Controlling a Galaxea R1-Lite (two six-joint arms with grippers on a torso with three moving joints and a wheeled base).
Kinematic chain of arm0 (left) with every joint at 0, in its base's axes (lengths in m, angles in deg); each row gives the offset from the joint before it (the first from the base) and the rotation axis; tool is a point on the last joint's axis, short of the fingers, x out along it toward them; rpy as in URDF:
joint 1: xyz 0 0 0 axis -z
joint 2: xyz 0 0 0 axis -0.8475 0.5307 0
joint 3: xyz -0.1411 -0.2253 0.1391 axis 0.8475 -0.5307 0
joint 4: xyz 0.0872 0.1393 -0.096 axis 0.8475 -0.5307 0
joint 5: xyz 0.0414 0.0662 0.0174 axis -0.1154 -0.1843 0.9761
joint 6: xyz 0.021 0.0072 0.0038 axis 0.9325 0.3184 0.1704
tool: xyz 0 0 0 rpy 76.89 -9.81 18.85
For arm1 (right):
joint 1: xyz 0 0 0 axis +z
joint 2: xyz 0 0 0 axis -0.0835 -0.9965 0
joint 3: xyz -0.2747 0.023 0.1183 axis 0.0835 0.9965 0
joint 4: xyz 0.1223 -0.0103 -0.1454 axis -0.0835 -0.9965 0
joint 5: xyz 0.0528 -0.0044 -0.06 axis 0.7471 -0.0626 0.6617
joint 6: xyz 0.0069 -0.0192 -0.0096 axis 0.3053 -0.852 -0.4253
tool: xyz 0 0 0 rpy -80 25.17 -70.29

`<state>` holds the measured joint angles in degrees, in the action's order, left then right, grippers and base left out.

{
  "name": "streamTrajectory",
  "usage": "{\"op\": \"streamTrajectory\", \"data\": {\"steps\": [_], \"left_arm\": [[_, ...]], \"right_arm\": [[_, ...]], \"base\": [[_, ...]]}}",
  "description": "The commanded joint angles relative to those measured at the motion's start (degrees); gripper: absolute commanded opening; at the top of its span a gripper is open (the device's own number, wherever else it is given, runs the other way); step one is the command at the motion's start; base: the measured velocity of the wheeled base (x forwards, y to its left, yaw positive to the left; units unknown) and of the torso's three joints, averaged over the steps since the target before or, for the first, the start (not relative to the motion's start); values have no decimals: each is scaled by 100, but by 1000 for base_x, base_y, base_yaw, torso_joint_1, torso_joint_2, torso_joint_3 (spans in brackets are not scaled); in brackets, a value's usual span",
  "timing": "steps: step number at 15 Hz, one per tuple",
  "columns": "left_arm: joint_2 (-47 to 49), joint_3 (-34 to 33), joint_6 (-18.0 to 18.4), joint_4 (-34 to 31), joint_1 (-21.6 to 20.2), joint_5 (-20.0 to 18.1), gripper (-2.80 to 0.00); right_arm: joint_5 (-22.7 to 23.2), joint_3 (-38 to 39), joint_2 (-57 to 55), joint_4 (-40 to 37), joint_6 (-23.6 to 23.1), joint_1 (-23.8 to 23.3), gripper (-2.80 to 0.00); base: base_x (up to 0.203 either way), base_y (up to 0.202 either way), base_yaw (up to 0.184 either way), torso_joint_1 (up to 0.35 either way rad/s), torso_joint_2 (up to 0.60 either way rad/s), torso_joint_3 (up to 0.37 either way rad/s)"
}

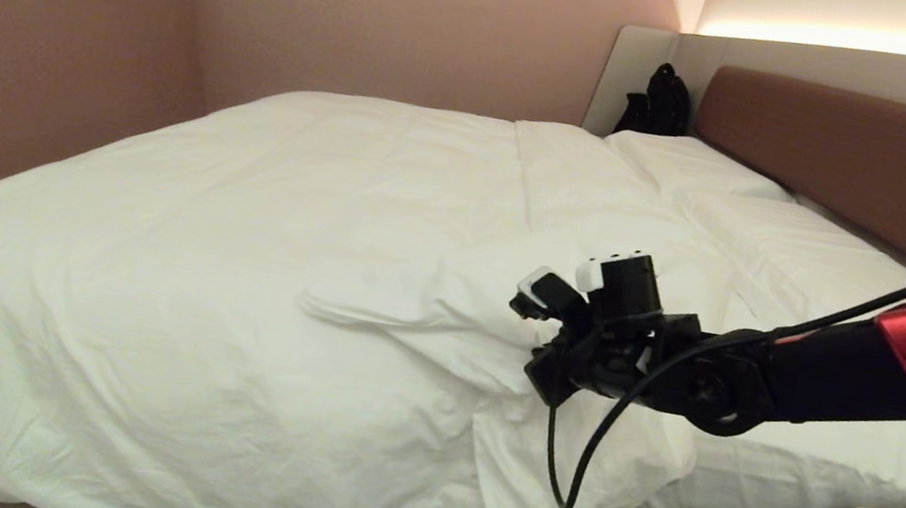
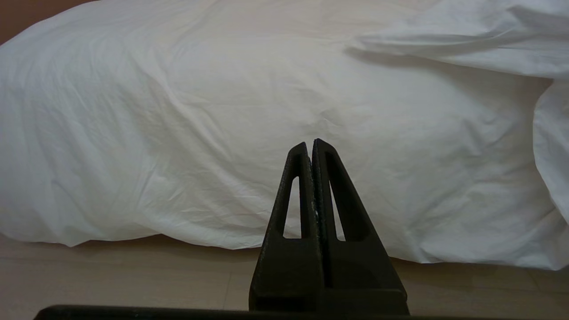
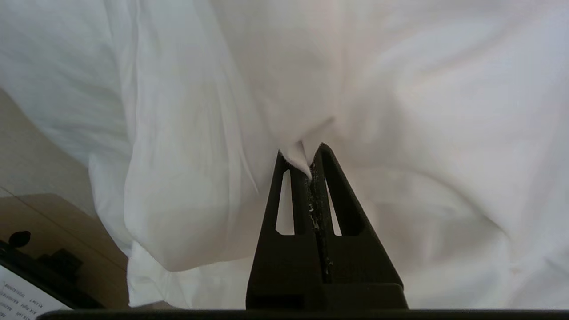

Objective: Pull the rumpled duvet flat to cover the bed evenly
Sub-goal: Flatten the corners of the folded blanket

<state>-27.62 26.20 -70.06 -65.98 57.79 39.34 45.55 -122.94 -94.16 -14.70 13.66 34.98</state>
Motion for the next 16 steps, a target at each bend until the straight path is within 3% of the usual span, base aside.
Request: {"op": "streamTrajectory", "data": {"steps": [1,7,16], "left_arm": [[0,-6,-2,2,-2,4,-280],[0,-5,-7,2,-2,4,-280],[0,2,-8,2,-2,4,-280]], "right_arm": [[-10,186,400,10,34,-97,-280],[-5,786,1006,18,164,-493,-280],[-22,1611,1884,18,240,-692,-280]], "base": [[0,0,0,0,0,0],[0,0,0,0,0,0],[0,0,0,0,0,0]]}}
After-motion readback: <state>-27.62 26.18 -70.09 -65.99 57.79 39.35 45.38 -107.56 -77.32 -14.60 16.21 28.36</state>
